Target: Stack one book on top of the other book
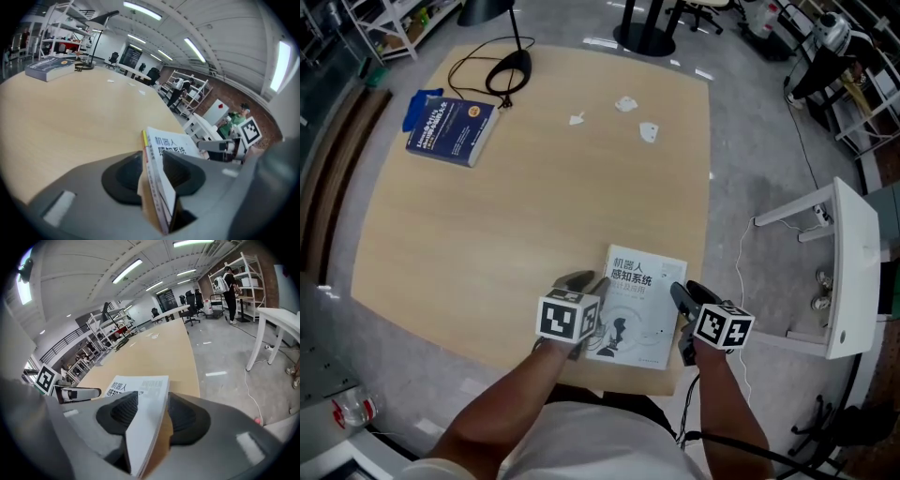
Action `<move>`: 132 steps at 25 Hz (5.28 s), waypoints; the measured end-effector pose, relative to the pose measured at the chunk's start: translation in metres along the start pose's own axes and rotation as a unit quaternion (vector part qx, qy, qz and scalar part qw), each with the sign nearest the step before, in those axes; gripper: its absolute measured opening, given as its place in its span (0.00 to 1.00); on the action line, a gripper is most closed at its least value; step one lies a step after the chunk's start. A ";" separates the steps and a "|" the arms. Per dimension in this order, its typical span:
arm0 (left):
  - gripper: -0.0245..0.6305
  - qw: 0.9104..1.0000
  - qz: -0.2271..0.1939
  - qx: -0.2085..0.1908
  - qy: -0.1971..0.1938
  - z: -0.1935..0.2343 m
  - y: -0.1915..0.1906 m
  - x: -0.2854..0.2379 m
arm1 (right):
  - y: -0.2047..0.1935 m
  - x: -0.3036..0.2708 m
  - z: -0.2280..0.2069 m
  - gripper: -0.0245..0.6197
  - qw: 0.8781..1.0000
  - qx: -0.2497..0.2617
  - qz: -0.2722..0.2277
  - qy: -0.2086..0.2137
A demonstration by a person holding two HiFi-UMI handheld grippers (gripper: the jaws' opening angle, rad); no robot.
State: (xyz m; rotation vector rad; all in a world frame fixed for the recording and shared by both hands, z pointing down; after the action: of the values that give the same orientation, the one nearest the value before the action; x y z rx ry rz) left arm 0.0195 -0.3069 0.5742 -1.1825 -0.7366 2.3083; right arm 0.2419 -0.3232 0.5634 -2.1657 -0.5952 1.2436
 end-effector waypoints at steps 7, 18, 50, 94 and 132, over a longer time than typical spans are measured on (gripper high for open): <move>0.26 1.000 0.019 0.007 0.002 -0.001 0.004 -0.026 | 0.012 -0.019 -0.007 0.34 1.000 -0.014 0.008 0.003; 0.15 1.000 0.014 0.026 -0.005 -0.007 0.005 -0.023 | 0.007 -0.025 -0.010 0.34 1.000 0.001 0.027 0.006; 0.19 1.000 0.027 0.005 0.011 -0.009 0.004 -0.023 | -0.004 -0.019 -0.005 0.38 0.998 0.002 0.054 0.012; 0.20 0.994 0.090 0.037 -0.042 -0.038 -0.110 0.061 | -0.113 0.065 0.032 0.46 0.995 -0.017 0.098 0.031; 0.04 0.992 -0.001 -0.107 -0.073 -0.149 -0.163 0.184 | -0.136 0.268 0.128 0.04 0.987 0.108 -0.080 0.092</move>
State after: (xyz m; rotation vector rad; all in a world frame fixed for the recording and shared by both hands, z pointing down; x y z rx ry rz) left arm 0.0674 -0.0348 0.4942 -1.1073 -1.0603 2.3809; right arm 0.2428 -0.0230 0.4341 -1.9824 -0.5194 0.9626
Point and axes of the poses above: the fingertips, and each gripper's own axes: x backward along the fingers, z to its left, y out of its top, the point moved 4 cm from there along x, backward along the fingers, and after that the axes turned 6 degrees about -z, right-handed, at the moved point
